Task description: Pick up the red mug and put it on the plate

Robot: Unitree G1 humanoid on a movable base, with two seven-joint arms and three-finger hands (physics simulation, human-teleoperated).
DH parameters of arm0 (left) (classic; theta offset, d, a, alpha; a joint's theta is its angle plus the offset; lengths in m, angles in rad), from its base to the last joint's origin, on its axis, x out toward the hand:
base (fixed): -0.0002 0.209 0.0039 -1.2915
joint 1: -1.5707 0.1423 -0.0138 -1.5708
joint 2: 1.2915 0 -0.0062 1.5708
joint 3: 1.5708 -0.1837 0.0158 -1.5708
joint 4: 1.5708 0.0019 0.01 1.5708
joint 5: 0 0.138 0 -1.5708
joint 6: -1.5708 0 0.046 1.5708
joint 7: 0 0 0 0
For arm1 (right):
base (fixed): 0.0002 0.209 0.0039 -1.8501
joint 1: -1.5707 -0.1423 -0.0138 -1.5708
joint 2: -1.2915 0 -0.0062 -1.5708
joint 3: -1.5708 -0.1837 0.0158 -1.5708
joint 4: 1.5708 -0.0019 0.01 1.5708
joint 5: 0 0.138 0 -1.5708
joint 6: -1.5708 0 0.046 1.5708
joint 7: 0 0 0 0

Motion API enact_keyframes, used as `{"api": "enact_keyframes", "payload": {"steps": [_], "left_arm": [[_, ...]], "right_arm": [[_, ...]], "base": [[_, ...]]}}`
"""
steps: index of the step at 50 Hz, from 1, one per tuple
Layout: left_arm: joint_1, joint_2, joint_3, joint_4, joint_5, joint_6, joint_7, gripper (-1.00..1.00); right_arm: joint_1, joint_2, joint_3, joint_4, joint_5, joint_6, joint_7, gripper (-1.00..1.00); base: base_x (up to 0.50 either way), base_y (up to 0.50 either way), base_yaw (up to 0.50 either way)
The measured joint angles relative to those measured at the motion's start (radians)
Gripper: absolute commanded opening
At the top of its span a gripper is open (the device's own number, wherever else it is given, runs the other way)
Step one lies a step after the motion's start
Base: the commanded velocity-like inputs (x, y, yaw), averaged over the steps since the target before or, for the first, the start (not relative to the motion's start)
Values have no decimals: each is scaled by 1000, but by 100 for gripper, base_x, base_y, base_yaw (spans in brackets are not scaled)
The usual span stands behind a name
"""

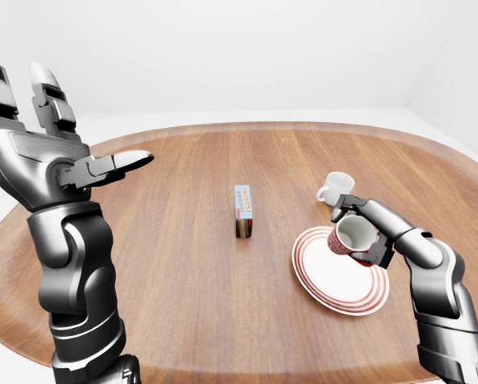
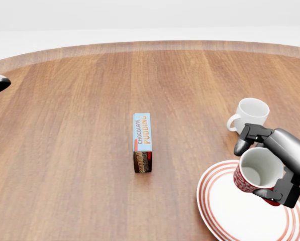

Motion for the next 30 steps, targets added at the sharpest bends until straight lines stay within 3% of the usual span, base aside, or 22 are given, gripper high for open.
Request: {"api": "enact_keyframes", "payload": {"steps": [30], "left_arm": [[-9, 8, 4, 17, 0, 0, 3, 100]], "right_arm": [[-29, -18, 27, 184, -19, 0, 0, -100]], "base": [[0, 0, 0]]}}
